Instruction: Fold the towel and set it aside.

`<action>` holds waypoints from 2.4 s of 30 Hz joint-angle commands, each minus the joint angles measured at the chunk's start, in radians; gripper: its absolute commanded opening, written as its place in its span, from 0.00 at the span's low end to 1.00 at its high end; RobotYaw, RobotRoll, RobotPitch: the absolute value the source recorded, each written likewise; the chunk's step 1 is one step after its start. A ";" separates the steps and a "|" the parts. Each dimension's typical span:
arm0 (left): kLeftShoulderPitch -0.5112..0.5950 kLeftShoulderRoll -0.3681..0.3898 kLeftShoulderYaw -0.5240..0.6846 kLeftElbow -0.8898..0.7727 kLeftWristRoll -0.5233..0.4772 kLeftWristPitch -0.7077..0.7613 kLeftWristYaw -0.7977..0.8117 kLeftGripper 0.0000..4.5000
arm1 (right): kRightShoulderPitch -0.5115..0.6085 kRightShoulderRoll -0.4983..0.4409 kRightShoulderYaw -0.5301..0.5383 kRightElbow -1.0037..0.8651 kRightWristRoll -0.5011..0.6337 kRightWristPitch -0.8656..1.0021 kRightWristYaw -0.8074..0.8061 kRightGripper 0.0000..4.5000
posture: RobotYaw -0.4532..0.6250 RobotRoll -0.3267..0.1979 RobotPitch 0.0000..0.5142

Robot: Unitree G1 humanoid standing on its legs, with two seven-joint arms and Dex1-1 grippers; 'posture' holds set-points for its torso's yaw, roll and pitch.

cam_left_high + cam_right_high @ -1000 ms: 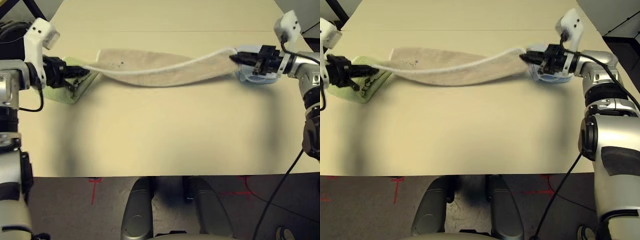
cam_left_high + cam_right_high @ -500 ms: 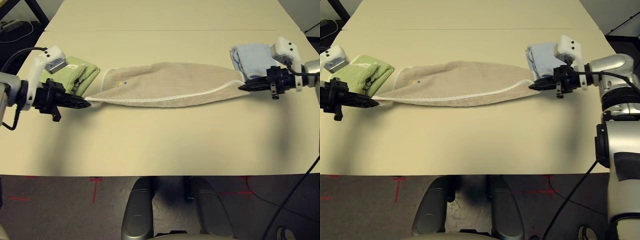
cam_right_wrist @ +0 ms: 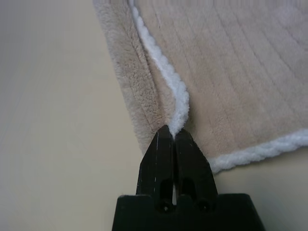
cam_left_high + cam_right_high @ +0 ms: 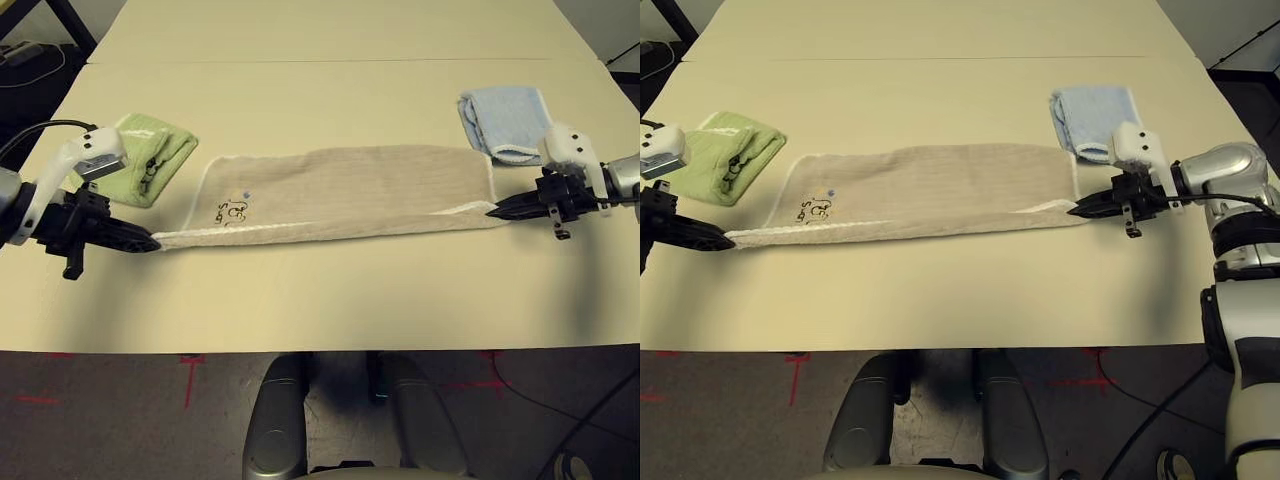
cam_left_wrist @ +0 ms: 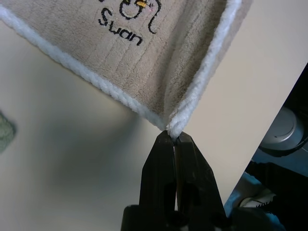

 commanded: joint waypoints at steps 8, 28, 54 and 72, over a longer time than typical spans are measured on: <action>-0.021 -0.001 -0.017 0.039 0.041 -0.022 -0.006 0.02 | 0.191 -0.197 0.070 -0.345 0.302 0.314 0.006 0.00 | 0.53 0.62 0.50; -0.079 -0.025 -0.031 0.050 0.033 0.036 -0.006 0.02 | 0.056 -0.095 0.250 -0.208 0.149 0.108 0.006 0.00 | 0.55 0.62 0.50; -0.430 -0.276 -0.087 0.469 0.269 -0.135 0.048 0.02 | 0.098 0.002 -0.193 -0.115 0.151 0.271 -0.190 0.00 | 0.53 0.62 0.50; -0.530 -0.442 -0.011 0.674 0.327 -0.260 0.276 0.02 | 0.081 0.041 -0.231 -0.134 0.098 0.355 -0.301 0.00 | 0.53 0.62 0.48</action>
